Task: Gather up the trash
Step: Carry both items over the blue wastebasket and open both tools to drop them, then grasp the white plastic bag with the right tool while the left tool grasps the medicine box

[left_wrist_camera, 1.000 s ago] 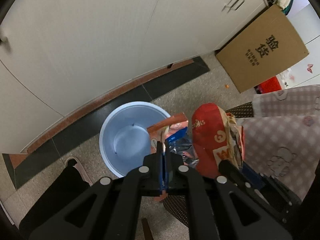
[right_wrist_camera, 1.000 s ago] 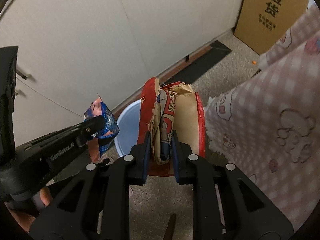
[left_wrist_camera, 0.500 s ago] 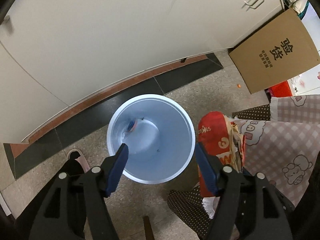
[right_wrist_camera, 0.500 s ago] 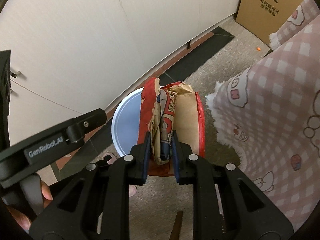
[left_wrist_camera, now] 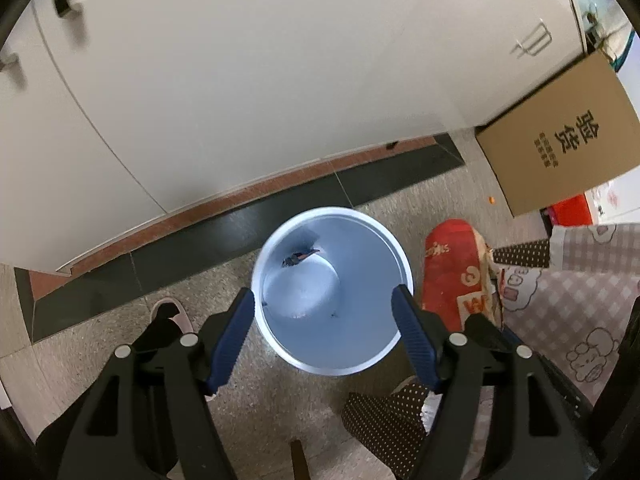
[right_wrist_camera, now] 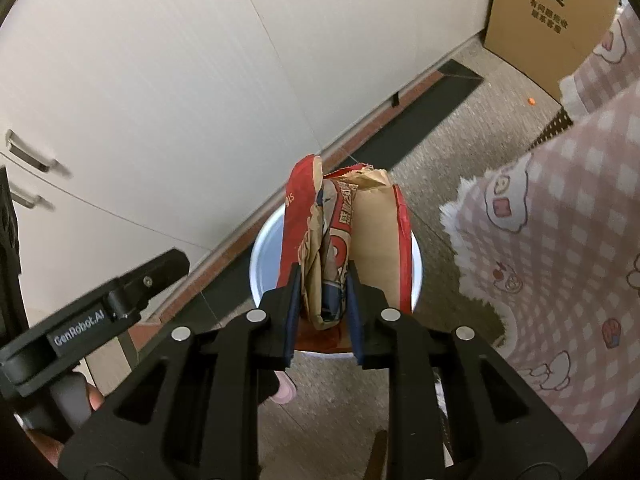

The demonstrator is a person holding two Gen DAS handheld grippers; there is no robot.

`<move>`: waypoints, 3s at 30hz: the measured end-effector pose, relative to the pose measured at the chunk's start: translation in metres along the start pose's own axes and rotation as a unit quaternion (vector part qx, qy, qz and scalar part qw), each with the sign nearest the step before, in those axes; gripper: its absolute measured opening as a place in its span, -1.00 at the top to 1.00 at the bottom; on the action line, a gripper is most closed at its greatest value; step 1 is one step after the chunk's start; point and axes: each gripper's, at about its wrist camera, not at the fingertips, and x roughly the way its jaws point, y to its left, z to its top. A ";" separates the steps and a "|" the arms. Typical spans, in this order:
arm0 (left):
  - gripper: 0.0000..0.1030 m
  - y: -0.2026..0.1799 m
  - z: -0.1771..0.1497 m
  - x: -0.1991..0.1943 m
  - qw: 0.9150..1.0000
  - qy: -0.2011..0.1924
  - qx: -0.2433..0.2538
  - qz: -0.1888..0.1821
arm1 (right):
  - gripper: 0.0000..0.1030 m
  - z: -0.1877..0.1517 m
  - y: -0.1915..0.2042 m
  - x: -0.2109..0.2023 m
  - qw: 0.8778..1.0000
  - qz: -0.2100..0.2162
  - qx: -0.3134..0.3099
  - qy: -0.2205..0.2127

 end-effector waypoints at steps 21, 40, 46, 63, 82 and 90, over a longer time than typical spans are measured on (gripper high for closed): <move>-0.42 -0.032 -0.017 -0.113 0.995 -0.085 0.018 -0.052 | -0.23 0.001 0.026 -0.137 0.985 -0.063 -0.045 -0.152; -0.51 -0.226 -0.120 -0.237 0.941 -0.105 0.178 -0.267 | -0.32 -0.102 -0.105 -0.394 0.922 -0.141 0.089 -0.348; -0.51 -0.295 -0.160 -0.212 0.930 -0.068 0.222 -0.286 | -0.33 -0.144 -0.176 -0.422 0.901 -0.166 0.175 -0.362; -0.51 -0.341 -0.165 -0.188 0.917 -0.055 0.257 -0.299 | -0.43 -0.167 -0.269 -0.409 0.877 -0.087 0.313 -0.356; -0.05 -0.345 -0.175 -0.183 0.904 -0.050 0.277 -0.321 | 0.36 -0.151 -0.267 -0.401 0.889 -0.053 0.297 -0.345; -0.05 -0.333 -0.176 -0.205 0.903 -0.085 0.275 -0.320 | 0.36 -0.160 -0.241 -0.414 0.887 -0.074 0.271 -0.367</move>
